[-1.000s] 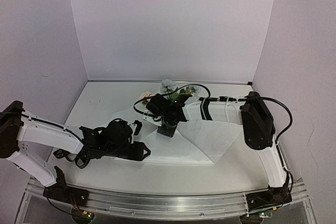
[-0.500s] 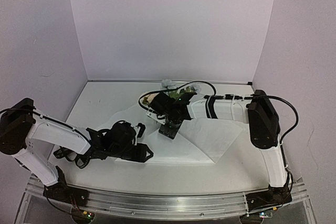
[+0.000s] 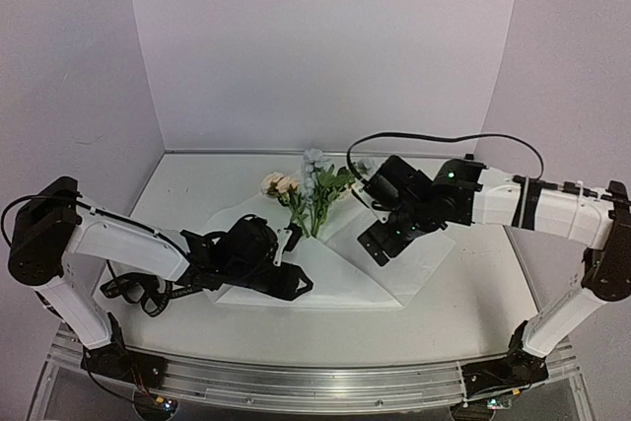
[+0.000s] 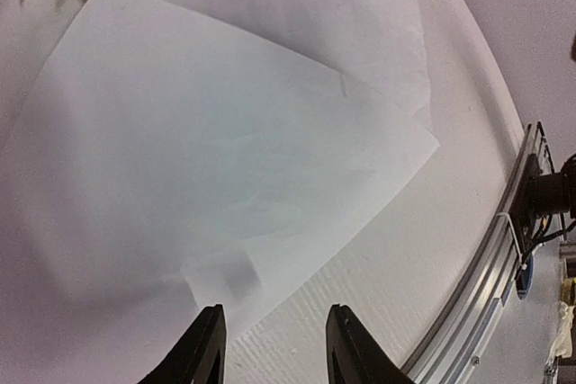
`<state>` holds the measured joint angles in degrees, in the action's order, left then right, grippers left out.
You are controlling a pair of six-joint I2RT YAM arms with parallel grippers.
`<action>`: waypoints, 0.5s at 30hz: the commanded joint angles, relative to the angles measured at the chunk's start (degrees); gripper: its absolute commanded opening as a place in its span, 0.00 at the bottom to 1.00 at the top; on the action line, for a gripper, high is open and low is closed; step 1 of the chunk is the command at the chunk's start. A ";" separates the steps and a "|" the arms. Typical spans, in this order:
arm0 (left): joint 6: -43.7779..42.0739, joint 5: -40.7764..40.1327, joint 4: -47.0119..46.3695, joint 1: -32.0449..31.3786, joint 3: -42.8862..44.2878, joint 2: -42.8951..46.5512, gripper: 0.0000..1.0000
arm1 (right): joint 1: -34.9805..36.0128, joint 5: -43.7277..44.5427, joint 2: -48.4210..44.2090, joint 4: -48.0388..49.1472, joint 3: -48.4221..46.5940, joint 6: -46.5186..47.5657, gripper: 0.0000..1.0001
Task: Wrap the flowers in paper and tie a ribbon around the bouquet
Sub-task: Press the fold line on the 1/4-folded wrapping paper.
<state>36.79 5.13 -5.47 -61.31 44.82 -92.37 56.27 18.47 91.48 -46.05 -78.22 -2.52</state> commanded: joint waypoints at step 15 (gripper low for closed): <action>-12.56 6.86 3.77 -4.23 14.54 -12.84 0.32 | -0.36 -1.77 -19.71 -4.87 26.11 -33.61 0.87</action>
<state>27.28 12.05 -2.52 -65.44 54.62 -102.88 56.16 15.94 74.00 -50.15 -55.09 -29.25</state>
